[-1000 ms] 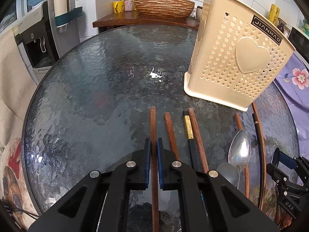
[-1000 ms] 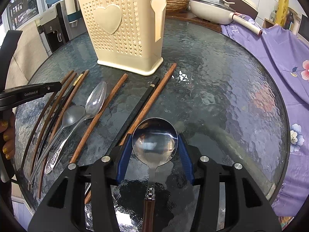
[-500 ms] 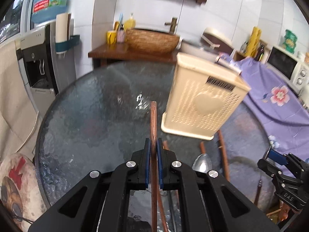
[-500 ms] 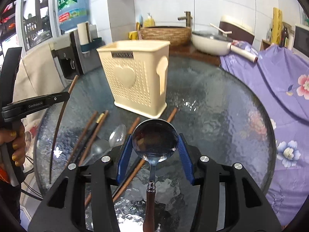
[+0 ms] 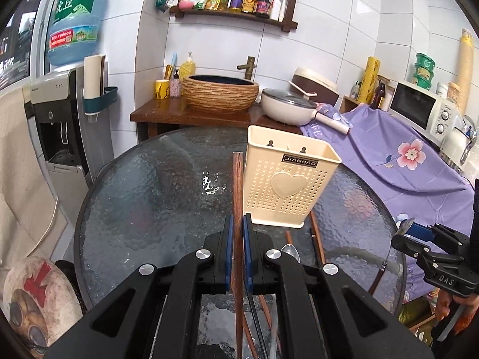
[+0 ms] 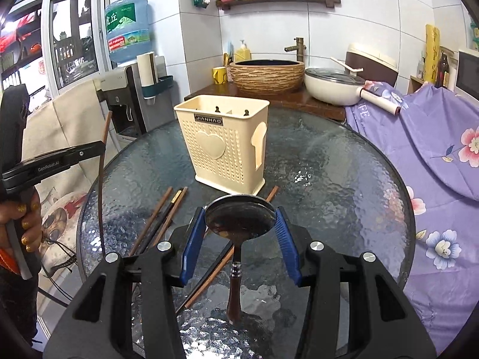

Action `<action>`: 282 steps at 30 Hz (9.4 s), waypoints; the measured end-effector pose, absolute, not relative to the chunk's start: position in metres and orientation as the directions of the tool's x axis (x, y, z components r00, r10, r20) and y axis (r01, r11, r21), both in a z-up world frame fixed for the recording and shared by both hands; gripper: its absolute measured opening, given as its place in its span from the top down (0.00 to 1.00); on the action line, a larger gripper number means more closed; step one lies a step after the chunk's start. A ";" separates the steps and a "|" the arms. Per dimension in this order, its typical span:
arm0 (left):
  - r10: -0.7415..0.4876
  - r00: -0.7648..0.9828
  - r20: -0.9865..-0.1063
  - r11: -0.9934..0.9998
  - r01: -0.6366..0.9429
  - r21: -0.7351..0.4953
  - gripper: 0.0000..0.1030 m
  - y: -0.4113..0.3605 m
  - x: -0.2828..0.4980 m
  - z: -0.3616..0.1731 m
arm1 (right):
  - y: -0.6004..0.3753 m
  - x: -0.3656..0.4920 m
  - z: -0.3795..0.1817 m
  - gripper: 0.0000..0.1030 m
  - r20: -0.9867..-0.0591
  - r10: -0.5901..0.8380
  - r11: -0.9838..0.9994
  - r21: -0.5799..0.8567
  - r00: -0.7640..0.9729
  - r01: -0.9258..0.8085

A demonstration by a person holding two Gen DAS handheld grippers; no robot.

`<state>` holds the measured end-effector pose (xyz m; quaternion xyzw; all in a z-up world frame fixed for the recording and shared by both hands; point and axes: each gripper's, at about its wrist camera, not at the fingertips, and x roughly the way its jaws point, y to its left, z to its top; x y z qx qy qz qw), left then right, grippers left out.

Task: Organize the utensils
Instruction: 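Lift the spoon with the right tool while the left tool lifts the chopstick toward the holder, then lower the spoon into the beige holder and open the right tool while the left drops the chopstick in, then grasp another brown chopstick with the right tool while the left tool grasps a chopstick, then lift the chopstick with the right tool while the left tool carries its chopstick toward the holder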

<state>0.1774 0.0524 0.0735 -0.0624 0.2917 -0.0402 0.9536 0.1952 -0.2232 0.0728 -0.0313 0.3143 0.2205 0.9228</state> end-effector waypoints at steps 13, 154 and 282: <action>-0.135 0.839 -0.527 0.985 0.054 -0.165 0.94 0.058 0.167 0.083 | -0.221 0.190 0.078 0.54 -0.583 0.397 0.894 0.071 0.709 -0.442; -0.065 0.658 -0.750 0.985 -0.077 -0.153 0.49 0.052 0.196 -0.041 | -0.179 0.251 -0.047 0.60 -0.796 0.210 0.958 0.051 0.568 -0.282; -0.183 0.864 -0.469 0.973 0.091 -0.212 0.93 0.044 0.157 0.085 | -0.221 0.194 0.104 0.93 -0.452 0.521 0.850 0.203 0.724 -0.485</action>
